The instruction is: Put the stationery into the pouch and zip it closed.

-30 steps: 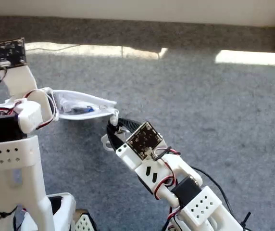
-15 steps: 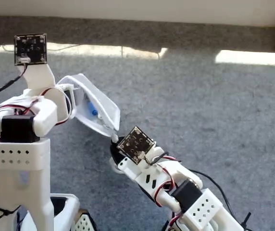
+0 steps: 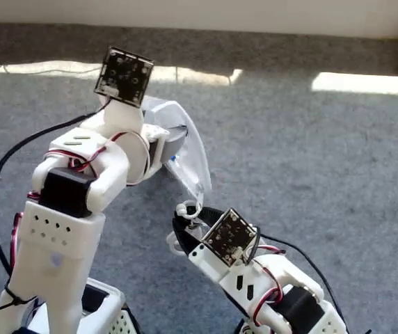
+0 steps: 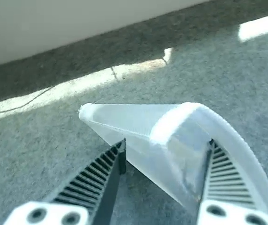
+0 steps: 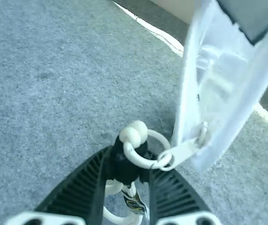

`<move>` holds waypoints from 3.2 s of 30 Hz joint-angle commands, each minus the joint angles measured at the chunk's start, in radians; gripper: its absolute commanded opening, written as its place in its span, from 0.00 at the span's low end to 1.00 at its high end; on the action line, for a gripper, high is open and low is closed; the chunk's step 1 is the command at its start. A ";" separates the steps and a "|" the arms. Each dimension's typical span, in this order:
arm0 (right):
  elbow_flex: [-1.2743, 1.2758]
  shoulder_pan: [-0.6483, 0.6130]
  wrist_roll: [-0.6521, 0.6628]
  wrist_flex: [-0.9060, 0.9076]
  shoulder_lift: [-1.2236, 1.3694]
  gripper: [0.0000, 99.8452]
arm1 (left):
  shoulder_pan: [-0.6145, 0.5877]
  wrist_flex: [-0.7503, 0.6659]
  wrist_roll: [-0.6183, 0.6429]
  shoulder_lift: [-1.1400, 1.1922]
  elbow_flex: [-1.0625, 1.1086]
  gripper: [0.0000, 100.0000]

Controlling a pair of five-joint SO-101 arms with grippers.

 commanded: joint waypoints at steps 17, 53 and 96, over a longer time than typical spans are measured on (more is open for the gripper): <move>-0.008 0.108 0.009 0.010 -0.030 0.00 | 0.168 -0.068 -0.101 -0.010 -0.090 0.27; -0.289 0.222 0.011 0.297 -0.022 0.00 | 0.231 -0.167 -0.373 -0.565 0.676 0.27; -0.318 0.229 0.011 0.308 -0.022 0.00 | 0.344 -0.898 -0.442 -0.568 1.121 0.01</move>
